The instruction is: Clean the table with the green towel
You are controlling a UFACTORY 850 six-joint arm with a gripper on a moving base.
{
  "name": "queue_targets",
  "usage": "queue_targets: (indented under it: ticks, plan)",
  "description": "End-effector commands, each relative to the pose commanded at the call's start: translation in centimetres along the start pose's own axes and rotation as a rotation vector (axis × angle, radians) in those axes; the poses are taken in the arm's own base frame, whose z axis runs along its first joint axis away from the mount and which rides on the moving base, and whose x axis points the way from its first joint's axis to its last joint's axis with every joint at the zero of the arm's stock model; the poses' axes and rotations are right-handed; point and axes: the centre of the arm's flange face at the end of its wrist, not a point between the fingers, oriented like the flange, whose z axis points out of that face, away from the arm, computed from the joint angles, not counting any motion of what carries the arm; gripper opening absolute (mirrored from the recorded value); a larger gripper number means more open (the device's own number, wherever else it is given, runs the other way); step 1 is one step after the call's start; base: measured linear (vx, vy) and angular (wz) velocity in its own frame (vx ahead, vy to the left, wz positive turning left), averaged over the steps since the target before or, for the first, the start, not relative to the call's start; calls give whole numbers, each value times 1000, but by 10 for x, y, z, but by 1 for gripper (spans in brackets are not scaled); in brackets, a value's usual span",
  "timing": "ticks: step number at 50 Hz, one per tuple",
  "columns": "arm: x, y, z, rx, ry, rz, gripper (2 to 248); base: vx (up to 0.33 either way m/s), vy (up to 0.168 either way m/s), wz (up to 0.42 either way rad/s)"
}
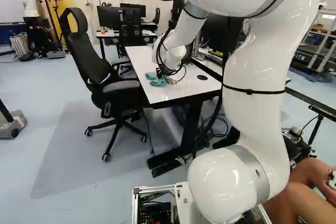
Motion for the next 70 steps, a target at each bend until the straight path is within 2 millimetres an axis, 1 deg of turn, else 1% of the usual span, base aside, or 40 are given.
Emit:
queue_targets:
  ticks: [21, 25, 34, 46, 56, 70]
  plan:
    - [-1, 36, -2, -43, 0, 48, 55, 0, 0, 0]
    - [0, 40, -1, -48, 2, 54, 55, 0, 0, 0]
    - [1, 40, -1, -48, 3, 54, 55, 0, 0, 0]
    - [6, 39, -12, -47, 23, 53, 55, 0, 0, 0]
    - [6, 30, -28, -37, 26, 45, 55, 0, 0, 0]
    - [-7, 11, -57, -12, -20, 37, 55, 0, 0, 0]
